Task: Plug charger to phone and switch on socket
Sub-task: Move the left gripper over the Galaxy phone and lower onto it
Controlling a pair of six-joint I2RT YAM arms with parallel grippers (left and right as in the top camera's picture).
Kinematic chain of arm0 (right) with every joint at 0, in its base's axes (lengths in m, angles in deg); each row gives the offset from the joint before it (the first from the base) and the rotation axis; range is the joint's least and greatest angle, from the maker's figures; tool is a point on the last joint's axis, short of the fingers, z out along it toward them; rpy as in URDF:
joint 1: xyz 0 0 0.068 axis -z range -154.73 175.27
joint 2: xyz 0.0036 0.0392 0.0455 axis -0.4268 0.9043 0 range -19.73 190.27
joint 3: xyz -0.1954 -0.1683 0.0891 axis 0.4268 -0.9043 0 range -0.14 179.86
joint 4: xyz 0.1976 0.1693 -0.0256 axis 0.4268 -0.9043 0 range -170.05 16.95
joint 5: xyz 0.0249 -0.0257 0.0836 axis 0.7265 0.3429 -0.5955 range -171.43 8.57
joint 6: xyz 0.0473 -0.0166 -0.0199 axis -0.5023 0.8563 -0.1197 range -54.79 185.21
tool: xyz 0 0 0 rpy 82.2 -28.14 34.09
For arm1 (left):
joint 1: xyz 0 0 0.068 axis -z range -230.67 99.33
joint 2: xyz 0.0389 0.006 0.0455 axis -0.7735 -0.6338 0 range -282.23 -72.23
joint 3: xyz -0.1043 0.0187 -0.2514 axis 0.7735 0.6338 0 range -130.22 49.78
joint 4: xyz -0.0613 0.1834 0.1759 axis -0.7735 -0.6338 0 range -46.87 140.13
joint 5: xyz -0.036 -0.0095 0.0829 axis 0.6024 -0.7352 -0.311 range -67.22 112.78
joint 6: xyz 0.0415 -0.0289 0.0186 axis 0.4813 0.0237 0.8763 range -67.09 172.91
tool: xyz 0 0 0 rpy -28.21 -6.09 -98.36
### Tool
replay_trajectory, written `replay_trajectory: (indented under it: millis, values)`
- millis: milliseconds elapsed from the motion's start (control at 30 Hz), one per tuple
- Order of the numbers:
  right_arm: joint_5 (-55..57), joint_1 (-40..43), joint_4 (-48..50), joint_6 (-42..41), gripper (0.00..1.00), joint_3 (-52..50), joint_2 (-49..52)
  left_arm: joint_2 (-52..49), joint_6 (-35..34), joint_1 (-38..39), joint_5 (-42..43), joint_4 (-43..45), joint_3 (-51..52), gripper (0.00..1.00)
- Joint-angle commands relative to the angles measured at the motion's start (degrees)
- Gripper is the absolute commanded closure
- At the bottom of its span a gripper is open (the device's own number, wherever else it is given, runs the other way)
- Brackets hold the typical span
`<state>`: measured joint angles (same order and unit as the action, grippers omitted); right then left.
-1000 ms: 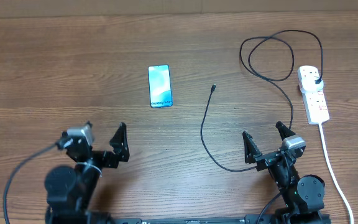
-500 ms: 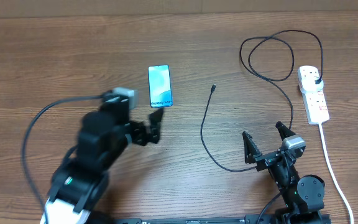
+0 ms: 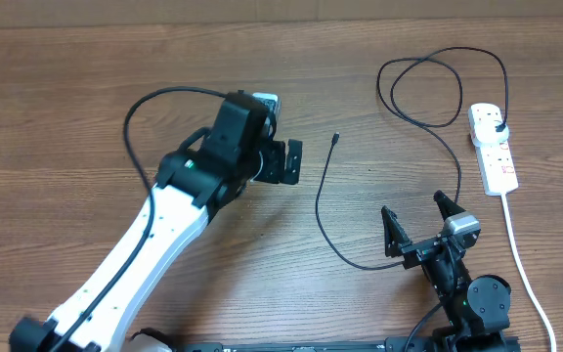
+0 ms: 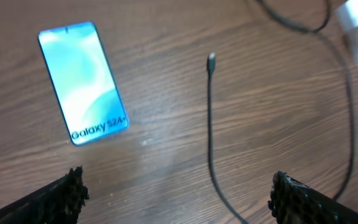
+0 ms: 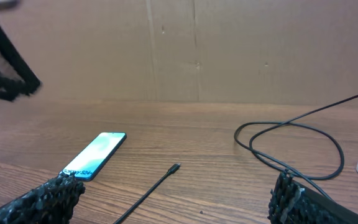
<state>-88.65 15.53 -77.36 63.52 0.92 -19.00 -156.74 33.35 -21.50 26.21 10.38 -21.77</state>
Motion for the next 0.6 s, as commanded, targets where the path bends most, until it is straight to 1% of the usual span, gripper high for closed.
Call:
replay_trajectory:
  millis: [0,200,433,567]
  values:
    - [0.13,0.11,0.2,-0.15,0.0,-0.59,-0.57,-2.75,-0.74,0.0,0.57,-1.95,-1.36,0.0]
    - [0.13,0.11,0.2,-0.15,0.0,-0.59,-0.57,-6.93,0.13,0.0,-0.63,-1.99,-1.36,0.0]
    - [0.13,0.11,0.2,-0.15,0.0,-0.59,-0.57,-9.49,0.26,0.02,-1.2,-0.26,-1.36,0.0]
    - [0.13,0.11,0.2,-0.15,0.0,-0.59,-0.57,-9.9,-8.46,-0.02,-7.1,-0.68,-1.38,0.0]
